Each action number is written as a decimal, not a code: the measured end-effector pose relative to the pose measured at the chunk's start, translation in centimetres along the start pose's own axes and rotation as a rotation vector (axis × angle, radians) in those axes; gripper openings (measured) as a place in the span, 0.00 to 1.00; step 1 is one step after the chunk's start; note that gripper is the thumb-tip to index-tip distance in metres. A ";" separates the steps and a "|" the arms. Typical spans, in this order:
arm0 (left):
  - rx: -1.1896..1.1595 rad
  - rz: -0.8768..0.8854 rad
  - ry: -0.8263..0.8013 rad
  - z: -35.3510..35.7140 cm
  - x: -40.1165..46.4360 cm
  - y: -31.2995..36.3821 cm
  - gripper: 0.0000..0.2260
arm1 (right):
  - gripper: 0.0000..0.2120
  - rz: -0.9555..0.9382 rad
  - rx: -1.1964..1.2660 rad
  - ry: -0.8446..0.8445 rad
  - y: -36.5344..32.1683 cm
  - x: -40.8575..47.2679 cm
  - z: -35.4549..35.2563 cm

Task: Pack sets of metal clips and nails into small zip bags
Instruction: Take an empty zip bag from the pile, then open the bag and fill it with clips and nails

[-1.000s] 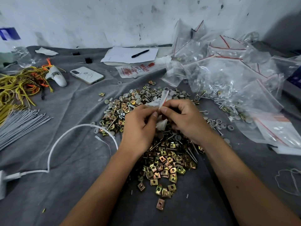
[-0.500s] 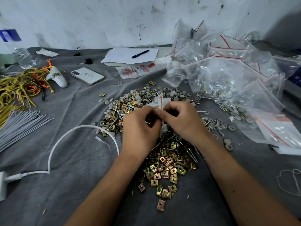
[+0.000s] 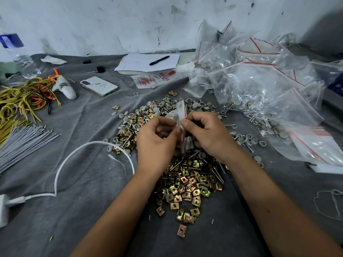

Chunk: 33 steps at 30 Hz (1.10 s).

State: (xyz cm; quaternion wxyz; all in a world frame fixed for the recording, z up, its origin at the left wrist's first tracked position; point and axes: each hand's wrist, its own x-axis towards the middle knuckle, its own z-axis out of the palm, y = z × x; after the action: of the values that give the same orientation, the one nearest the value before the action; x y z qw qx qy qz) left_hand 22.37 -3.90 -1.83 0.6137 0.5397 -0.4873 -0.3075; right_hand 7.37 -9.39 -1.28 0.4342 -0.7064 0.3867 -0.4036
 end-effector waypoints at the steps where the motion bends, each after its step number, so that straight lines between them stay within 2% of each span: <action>1: -0.078 -0.037 -0.020 0.0 0.0 0.0 0.07 | 0.13 0.013 0.060 -0.015 -0.1 0.0 0.0; 3: -0.178 -0.084 -0.044 0.1 0.1 -0.1 0.06 | 0.12 0.029 0.130 -0.038 -0.2 -0.1 0.0; 5: -0.185 -0.088 -0.057 0.0 0.2 -0.1 0.05 | 0.11 0.031 0.142 -0.056 -0.4 -0.2 0.2; 8: -0.057 -0.018 -0.114 -0.2 0.1 0.0 0.02 | 0.12 0.037 0.111 -0.083 -0.6 -0.3 0.3; 11: 0.125 0.069 -0.141 -0.2 -0.1 0.3 0.08 | 0.12 0.025 0.077 -0.082 -0.7 -0.3 0.2; 17: 0.193 0.077 -0.171 -0.6 0.1 0.4 0.06 | 0.11 -0.015 0.051 -0.085 -0.6 -0.2 -0.1; 20: 0.334 0.195 -0.153 -0.7 0.0 0.2 0.07 | 0.10 -0.116 -0.102 -0.041 -0.8 -0.2 -0.2; 24: 0.452 0.369 -0.129 -0.4 -0.1 0.5 0.09 | 0.09 -0.179 -0.181 0.007 -1.0 -0.3 0.1; 27: 0.519 0.393 -0.028 -0.6 0.0 0.7 0.09 | 0.09 -0.216 -0.246 0.101 -1.1 -0.5 0.0; 30: 0.622 0.442 0.223 -1.9 0.6 1.1 0.08 | 0.07 -0.202 -0.371 0.296 -1.2 -0.4 -0.7; 33: 0.685 0.600 0.417 -2.4 0.8 1.4 0.05 | 0.06 -0.229 -0.548 0.460 -1.7 -0.1 -0.4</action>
State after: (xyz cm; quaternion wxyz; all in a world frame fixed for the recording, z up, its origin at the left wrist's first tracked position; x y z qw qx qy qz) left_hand 24.65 -3.38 -0.11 0.5471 0.5963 -0.5609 0.1748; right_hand 7.31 -8.88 0.38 0.0830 -0.7259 0.4862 -0.4793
